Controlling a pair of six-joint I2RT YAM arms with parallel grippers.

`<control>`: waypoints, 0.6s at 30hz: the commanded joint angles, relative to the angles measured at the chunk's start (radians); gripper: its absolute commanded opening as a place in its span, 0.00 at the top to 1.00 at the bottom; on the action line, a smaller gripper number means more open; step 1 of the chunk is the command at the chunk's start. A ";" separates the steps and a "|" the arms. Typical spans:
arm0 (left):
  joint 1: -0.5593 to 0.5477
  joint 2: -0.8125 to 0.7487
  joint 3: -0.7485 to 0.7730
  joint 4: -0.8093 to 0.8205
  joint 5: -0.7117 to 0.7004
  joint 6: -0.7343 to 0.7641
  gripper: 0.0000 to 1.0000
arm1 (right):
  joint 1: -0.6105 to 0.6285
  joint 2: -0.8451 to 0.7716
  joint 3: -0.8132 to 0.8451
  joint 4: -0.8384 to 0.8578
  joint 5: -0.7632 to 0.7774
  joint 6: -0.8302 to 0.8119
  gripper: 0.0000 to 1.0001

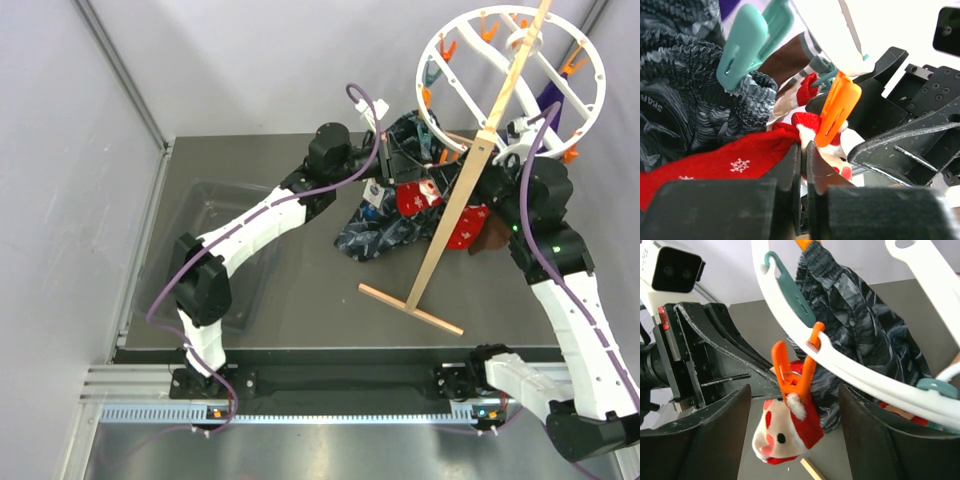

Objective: Clip the socks to the hanger
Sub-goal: Clamp the sock onto the hanger, then reset both arms

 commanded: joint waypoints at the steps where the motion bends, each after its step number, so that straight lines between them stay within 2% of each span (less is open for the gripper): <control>1: 0.000 0.016 0.048 0.050 0.034 -0.002 0.90 | 0.004 -0.022 0.063 -0.035 0.055 -0.030 0.31; 3: 0.003 0.017 0.048 0.041 0.023 0.003 0.83 | 0.006 -0.033 0.080 -0.067 0.081 -0.039 0.23; 4: 0.001 0.015 0.048 0.034 0.020 0.006 0.69 | 0.007 -0.039 0.084 -0.074 0.101 -0.040 0.20; 5: 0.004 0.015 0.048 0.021 0.016 0.010 0.60 | 0.006 -0.040 0.092 -0.085 0.110 -0.040 0.18; 7: 0.015 0.009 0.050 -0.004 0.004 0.023 0.50 | 0.006 -0.047 0.110 -0.120 0.129 -0.039 0.09; 10: 0.041 -0.014 0.056 -0.096 -0.036 0.064 0.42 | 0.007 -0.027 0.162 -0.204 0.132 -0.037 0.01; 18: 0.092 -0.149 0.024 -0.269 -0.092 0.200 0.36 | 0.006 -0.076 0.210 -0.343 0.144 -0.077 0.00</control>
